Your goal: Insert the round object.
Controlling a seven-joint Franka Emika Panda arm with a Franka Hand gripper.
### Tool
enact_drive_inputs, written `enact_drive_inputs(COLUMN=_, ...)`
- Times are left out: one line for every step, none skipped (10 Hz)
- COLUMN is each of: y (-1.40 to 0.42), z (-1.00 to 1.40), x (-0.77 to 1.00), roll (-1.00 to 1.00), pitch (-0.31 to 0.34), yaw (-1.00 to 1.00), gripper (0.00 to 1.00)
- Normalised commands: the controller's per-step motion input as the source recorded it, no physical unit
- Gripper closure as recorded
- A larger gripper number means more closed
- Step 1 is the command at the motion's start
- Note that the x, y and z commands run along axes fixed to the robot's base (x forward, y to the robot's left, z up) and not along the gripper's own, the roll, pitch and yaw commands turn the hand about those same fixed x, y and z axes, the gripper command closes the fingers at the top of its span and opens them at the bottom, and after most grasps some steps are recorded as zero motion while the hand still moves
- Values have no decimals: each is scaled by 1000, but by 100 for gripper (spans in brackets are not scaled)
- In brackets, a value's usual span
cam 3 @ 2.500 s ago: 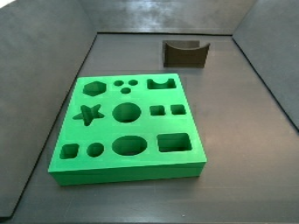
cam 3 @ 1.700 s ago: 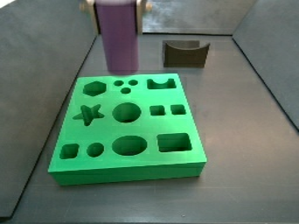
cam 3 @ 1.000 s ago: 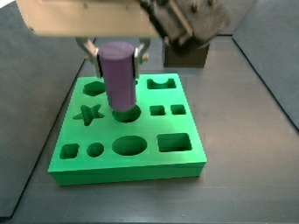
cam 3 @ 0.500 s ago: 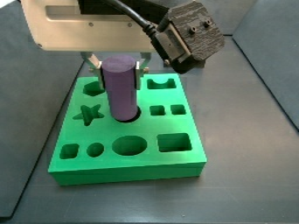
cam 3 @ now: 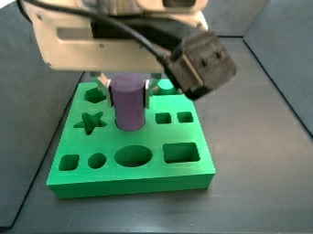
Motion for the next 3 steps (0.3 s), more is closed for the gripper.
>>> enact_drive_inputs(y=-66, z=-709, x=0, roll=11, pitch=-260, yaw=0, gripper=100)
enact_drive_inputs(y=0, z=-474, x=-23, roll=-369, pitch=-517, yaw=0, gripper=100)
enact_drive_inputs(y=0, z=-271, x=0, roll=-323, pitch=-329, yaw=0, gripper=100)
